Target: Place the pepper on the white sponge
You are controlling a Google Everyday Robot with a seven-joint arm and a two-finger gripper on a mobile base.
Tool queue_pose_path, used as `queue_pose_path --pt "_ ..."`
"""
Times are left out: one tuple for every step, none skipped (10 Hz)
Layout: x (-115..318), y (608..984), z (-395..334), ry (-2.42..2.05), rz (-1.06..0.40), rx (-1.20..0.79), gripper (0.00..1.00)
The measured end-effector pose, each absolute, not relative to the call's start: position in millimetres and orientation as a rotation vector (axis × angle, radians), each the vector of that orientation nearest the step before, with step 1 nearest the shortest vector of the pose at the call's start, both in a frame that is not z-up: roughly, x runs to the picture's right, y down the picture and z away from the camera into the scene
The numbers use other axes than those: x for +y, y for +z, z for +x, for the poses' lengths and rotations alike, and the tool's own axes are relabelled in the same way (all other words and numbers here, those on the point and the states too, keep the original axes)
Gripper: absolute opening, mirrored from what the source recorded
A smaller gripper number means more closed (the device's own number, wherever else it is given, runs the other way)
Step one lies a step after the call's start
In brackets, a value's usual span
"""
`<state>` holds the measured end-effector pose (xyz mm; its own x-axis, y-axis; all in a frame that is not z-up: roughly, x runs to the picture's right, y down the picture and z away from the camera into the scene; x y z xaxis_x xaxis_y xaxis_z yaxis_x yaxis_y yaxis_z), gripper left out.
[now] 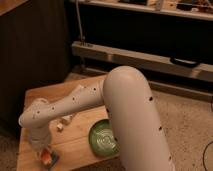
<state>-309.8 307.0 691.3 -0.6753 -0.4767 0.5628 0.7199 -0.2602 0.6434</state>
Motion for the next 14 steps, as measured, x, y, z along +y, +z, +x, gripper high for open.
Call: queue_pose_path --pt "309 692 -308 -1.995 -0.333 -1.207 0.23" --pt "310 693 -307 -1.993 -0.336 -1.207 0.32" --pt "311 693 -308 -1.991 -0.335 -1.210 0.43" --pt "311 693 -309 -1.992 -0.332 -1.214 0.54" --pt "311 692 -311 -1.994 -0.327 -1.218 0.64" --pt "311 693 -311 -1.996 -0.324 -1.221 0.74" --pt "311 693 -312 -1.997 -0.322 -1.224 0.78" --pt "311 694 -312 -1.997 -0.324 -1.225 0.80" --pt "310 694 -311 -2.000 -0.328 -1.222 0.80" --pt "309 694 -311 -2.003 -0.330 -1.218 0.80" --pt "307 695 -311 -2.007 -0.333 -1.212 0.80" --pt "305 695 -310 -2.012 -0.336 -1.205 0.80" --pt "302 696 -310 -2.018 -0.335 -1.194 0.80" --pt "297 696 -310 -2.024 -0.330 -1.179 0.80"
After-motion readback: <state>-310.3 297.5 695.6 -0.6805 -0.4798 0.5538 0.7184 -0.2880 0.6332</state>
